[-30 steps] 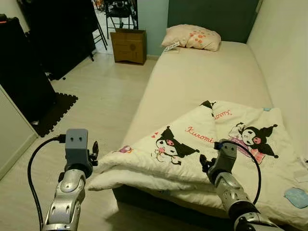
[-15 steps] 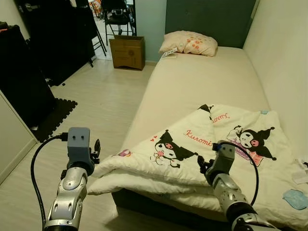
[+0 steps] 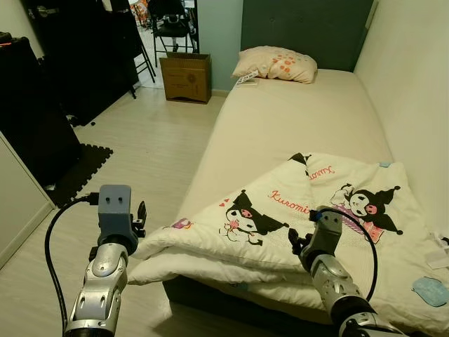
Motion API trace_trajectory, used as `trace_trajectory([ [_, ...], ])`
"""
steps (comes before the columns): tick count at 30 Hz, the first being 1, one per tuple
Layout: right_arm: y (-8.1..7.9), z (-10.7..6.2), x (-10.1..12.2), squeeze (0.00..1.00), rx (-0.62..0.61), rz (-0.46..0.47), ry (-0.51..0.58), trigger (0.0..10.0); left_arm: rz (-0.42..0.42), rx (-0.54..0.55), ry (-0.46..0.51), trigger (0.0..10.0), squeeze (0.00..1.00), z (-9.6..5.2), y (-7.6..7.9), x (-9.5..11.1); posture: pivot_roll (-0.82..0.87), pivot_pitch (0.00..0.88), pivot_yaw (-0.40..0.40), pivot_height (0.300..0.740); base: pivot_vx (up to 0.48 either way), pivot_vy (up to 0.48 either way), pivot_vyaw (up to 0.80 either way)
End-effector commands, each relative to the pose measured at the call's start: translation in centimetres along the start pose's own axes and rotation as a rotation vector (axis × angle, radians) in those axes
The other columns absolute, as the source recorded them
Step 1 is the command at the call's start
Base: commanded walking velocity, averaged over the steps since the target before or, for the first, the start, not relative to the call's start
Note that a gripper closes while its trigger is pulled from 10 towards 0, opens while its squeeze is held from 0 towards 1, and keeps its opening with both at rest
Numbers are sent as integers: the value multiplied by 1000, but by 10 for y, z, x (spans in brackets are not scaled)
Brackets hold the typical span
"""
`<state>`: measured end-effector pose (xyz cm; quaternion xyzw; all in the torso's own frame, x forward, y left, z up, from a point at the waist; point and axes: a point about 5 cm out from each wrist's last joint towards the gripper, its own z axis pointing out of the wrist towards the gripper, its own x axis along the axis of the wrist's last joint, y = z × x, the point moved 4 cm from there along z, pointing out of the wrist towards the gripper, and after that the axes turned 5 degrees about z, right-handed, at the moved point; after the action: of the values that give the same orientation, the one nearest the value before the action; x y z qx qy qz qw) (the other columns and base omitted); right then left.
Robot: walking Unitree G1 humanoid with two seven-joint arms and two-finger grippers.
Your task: Clean up the room
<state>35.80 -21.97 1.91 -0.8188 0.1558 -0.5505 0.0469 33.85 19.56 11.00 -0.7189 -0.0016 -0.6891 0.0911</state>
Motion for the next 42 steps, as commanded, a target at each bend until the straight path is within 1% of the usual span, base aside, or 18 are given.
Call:
trace_trajectory([
  [1,3,-1,-6,0,-10,-12,-27,10000,23,-13,-14,10000,0,3,0,-4,-24,59,32,740,0,0,0],
  [9,-1,-2,-11,0,-2,-19,-31,10000,23,-8,-12,10000,0,4,-2,-4,-30,57,23,740,0,0,0],
  [12,-7,-3,-17,0,8,-28,-39,10000,21,8,-4,10000,0,1,-4,-3,0,58,-16,740,0,0,0],
  [15,-11,-3,-20,0,6,-22,-38,10000,19,22,-2,10000,0,-3,-5,-3,0,63,-24,740,0,0,0],
  [19,-13,-4,-21,0,-5,6,-31,10000,14,32,-7,10000,0,-6,-7,-6,1,65,-20,740,0,0,0],
  [24,-20,-7,-24,0,14,10,5,10000,9,23,-24,10000,0,-11,-4,-12,-16,82,6,740,0,0,0],
  [25,-20,-7,-24,0,12,28,12,10000,10,21,-26,10000,0,-12,-4,-12,-16,87,13,740,0,0,0],
  [30,-17,-9,-24,0,4,32,22,10000,13,16,-40,10000,0,-15,-4,-16,-19,90,26,740,0,0,0],
  [32,-17,-10,-27,0,20,11,6,10000,11,19,-51,10000,0,-18,-6,-19,-27,91,34,740,0,0,0],
  [33,-18,-10,-28,0,28,-67,-3,10000,-1,30,-71,10000,0,-20,-8,-25,-30,92,36,740,0,0,0],
  [34,-20,-10,-28,0,40,-100,-2,10000,-3,36,-81,10000,0,-22,-10,-29,-35,91,36,740,0,0,0],
  [35,-20,-10,-28,0,40,-100,-2,10000,-3,36,-81,10000,0,-22,-10,-29,-35,91,36,740,0,0,0],
  [36,-23,-10,-27,0,55,-131,3,10000,3,41,-90,10000,0,-24,-11,-33,-35,91,36,740,0,0,0],
  [37,-35,-11,-26,0,112,-208,29,10000,15,47,-112,10000,0,-28,-14,-42,-37,92,36,740,0,0,0],
  [38,-41,-12,-23,0,133,-240,52,10000,13,53,-123,10000,0,-30,-15,-46,-34,95,33,740,0,0,0],
  [39,-41,-12,-23,0,133,-240,52,10000,13,53,-123,10000,0,-30,-15,-46,-34,95,33,740,0,0,0],
  [41,-55,-11,-17,0,167,-249,89,10000,10,58,-140,10000,0,-35,-15,-52,-30,97,32,740,0,0,0],
  [42,-55,-11,-17,0,167,-249,89,10000,10,58,-140,10000,0,-35,-15,-52,-30,97,32,740,0,0,0],
])
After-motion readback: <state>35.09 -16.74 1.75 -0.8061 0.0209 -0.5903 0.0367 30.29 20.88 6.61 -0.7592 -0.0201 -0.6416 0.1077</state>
